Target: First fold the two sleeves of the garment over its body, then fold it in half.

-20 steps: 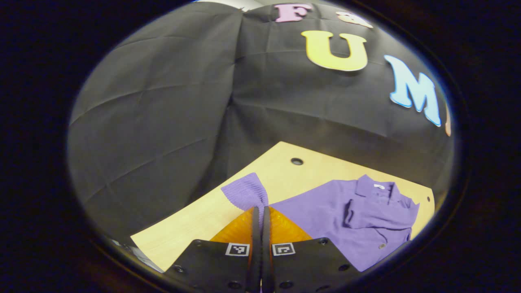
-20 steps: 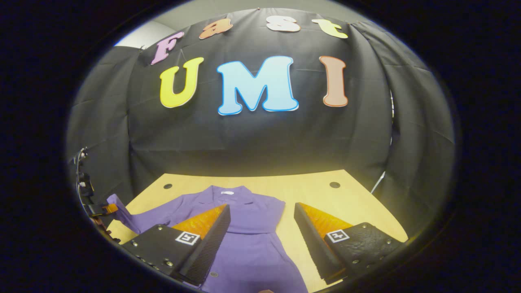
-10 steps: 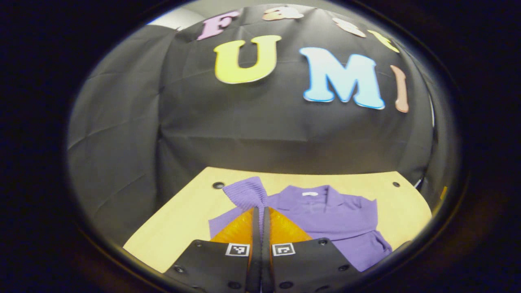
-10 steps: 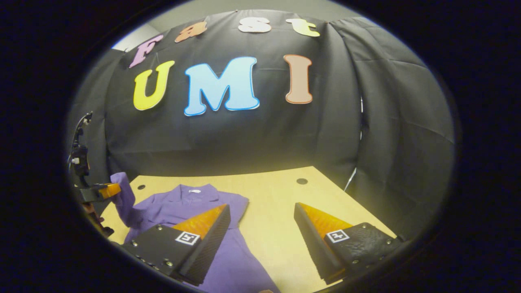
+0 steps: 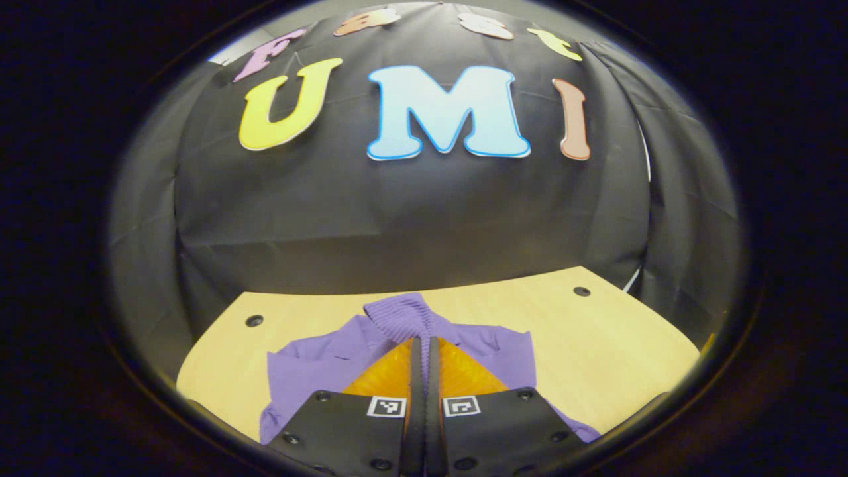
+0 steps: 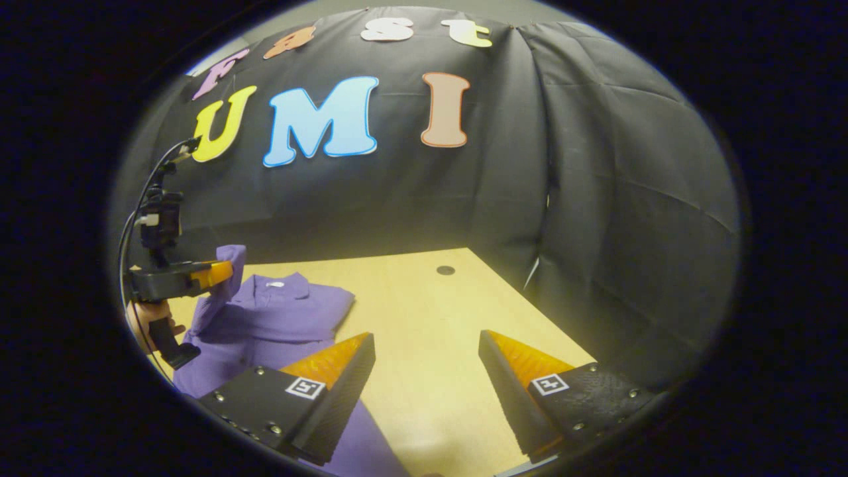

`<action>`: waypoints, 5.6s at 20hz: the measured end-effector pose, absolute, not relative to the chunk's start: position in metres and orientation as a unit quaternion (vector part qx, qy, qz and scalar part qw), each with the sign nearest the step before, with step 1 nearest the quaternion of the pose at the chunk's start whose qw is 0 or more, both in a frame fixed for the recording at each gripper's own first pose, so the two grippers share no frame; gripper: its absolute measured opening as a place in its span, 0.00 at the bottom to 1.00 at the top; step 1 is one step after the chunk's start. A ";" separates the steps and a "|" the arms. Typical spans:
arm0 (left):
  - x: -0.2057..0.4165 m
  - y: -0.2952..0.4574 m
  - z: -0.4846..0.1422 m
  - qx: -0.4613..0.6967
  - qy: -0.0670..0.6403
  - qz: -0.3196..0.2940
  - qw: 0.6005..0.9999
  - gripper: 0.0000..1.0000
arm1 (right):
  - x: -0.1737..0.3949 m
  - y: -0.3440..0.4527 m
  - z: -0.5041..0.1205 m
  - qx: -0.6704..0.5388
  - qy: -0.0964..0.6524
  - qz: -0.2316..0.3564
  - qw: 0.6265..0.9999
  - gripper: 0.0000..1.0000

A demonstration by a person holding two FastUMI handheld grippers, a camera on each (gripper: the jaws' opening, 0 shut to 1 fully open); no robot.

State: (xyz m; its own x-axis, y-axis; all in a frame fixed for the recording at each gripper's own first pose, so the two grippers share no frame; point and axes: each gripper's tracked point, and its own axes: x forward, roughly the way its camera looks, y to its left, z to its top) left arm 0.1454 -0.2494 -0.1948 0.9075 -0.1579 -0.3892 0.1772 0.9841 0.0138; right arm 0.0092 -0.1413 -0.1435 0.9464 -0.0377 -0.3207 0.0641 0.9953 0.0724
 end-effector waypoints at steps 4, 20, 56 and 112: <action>0.147 -0.288 -0.228 0.024 0.224 -0.106 0.969 0.07 | -0.003 -0.151 -0.165 0.050 0.183 -0.029 0.981 0.97; 0.137 -0.318 -0.316 -0.010 0.322 -0.141 0.936 0.37 | 0.002 -0.137 -0.176 0.030 0.193 0.009 0.981 0.97; -0.198 -0.003 -0.290 -0.020 0.347 -0.055 0.936 0.96 | -0.120 -0.066 -0.239 0.006 0.255 0.037 0.966 0.97; 0.008 -0.043 -0.129 -0.093 0.207 -0.076 0.971 0.06 | 0.054 0.005 -0.087 0.164 0.182 0.175 0.954 0.03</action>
State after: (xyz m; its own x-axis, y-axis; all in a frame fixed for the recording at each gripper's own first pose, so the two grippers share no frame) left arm 0.0080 -0.0432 -0.1285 0.9026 -0.1857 -0.3883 0.1083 0.9711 -0.2127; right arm 0.0540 0.0046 -0.0874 0.8725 0.3933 -0.2899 -0.2737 0.8849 0.3768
